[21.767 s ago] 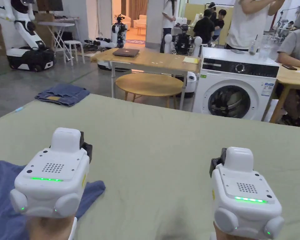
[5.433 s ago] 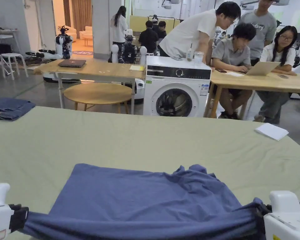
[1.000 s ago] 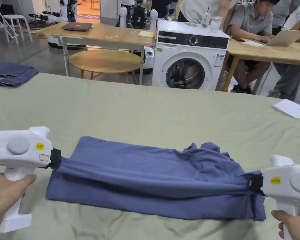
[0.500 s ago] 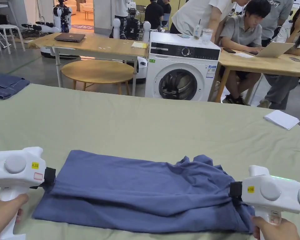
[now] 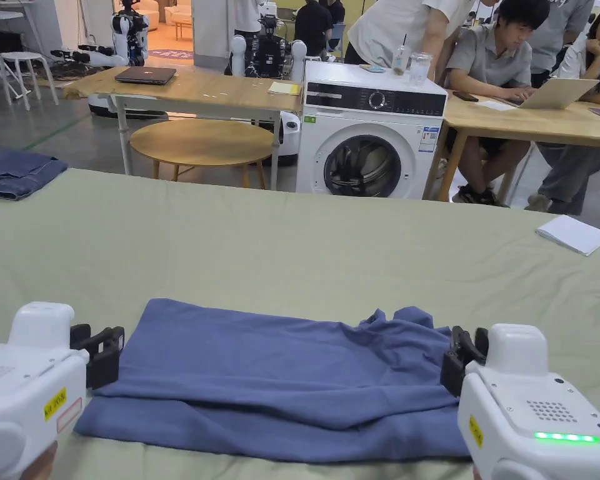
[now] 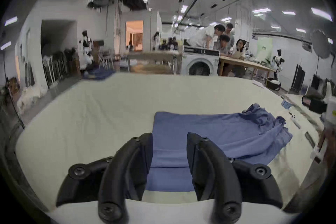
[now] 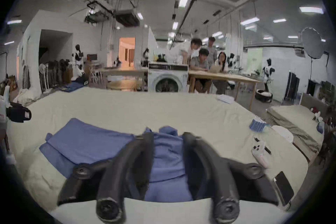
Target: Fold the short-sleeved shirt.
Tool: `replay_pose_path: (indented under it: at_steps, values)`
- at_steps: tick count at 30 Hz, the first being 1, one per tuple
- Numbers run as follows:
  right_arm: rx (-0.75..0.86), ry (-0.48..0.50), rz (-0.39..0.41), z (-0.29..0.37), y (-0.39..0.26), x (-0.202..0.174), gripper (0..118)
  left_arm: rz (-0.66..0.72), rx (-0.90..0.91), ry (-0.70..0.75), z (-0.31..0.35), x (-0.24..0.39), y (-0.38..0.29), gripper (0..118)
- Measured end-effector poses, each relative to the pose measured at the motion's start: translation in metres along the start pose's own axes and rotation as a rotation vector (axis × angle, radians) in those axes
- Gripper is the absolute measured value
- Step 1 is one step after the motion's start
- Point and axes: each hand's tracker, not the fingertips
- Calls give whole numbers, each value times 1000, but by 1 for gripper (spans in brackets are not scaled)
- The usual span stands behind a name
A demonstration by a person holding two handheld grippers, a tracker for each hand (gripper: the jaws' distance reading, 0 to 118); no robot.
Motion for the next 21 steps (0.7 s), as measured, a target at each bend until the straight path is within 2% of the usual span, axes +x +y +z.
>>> replay_pose_path:
  at_steps: [2, 9, 14, 20, 21]
  values:
    - [7, 8, -7, 8, -2, -10, 0, -19, 17, -5, 4, 3, -7, 0]
    - [14, 41, -42, 26, -9, -26, 0, 3, -53, 15, 10, -3, -22, 0]
    - [-13, 45, -31, 30, -16, -26, 0, 106, -293, -37, -25, -37, -23, 0]
    - [-79, 33, -13, 24, -27, -20, 0, 217, -585, -79, -102, -78, -29, 0]
    - [-85, 31, -16, 24, -30, -18, 0, 209, -615, -73, -113, -81, -31, 8]
